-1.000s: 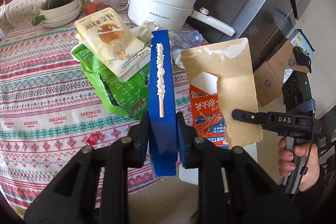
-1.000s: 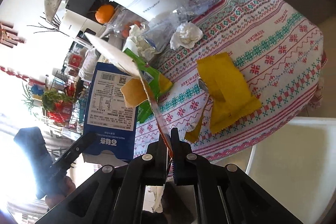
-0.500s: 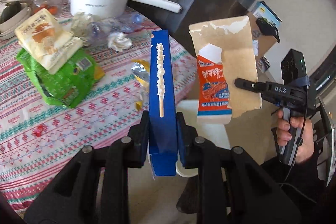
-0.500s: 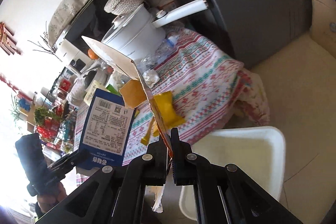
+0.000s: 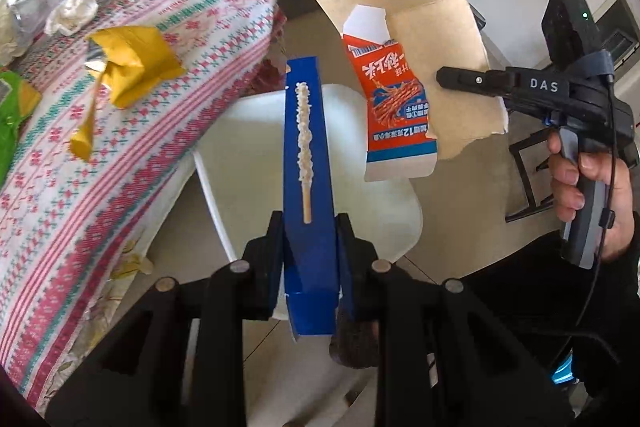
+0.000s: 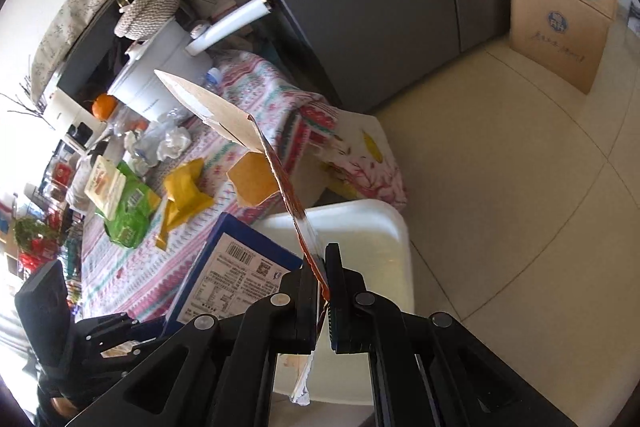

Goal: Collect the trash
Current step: 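Carry the blue box and paper bag to the white bin and release both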

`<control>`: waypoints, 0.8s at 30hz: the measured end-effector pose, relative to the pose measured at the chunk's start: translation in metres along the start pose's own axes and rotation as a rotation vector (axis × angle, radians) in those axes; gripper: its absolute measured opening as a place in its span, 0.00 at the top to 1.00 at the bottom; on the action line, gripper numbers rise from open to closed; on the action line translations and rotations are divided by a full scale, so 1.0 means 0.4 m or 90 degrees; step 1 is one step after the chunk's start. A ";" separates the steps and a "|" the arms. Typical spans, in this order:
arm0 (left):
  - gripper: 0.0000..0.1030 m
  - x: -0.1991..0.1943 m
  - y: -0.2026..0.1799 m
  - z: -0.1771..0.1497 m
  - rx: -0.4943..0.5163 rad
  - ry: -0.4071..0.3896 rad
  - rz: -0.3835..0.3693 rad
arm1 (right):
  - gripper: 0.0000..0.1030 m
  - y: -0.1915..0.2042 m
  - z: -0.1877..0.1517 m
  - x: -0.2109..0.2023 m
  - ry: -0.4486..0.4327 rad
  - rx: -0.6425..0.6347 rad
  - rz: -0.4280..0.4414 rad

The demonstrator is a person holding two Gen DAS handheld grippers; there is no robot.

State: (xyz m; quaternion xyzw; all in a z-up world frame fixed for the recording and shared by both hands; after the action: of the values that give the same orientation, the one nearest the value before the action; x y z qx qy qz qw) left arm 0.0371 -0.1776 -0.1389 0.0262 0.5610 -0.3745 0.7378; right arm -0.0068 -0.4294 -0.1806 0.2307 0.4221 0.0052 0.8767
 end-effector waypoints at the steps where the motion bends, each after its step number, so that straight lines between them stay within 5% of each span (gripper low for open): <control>1: 0.71 0.010 -0.007 0.000 0.005 0.003 0.002 | 0.95 -0.007 -0.002 0.001 0.002 0.002 -0.003; 4: 0.58 0.022 -0.019 0.005 0.007 0.006 0.025 | 0.95 -0.020 -0.008 0.006 0.010 0.005 -0.008; 6: 0.38 0.010 -0.015 0.011 0.007 -0.007 0.039 | 0.95 -0.021 -0.011 0.013 0.018 0.005 -0.009; 19: 0.28 -0.115 0.124 -0.010 -0.061 -0.064 0.112 | 0.94 0.024 -0.058 0.083 0.105 -0.067 -0.018; 24: 0.26 -0.152 0.181 -0.026 -0.087 -0.075 0.130 | 0.85 0.023 -0.080 0.098 0.133 -0.082 -0.027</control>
State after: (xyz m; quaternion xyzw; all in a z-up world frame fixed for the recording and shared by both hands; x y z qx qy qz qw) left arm 0.0653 -0.0889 -0.1190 0.0108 0.5352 -0.2589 0.8040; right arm -0.0038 -0.4005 -0.2229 0.1635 0.5145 0.0379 0.8409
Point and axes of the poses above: each gripper's, at about its wrist camera, not at the fingertips, and x roughly the way its jaws point, y to its left, z to its top, the point moved 1 cm from there along x, roughly the way its jaws point, and after that the axes turned 3 degrees about -x, right-handed, at the moved point
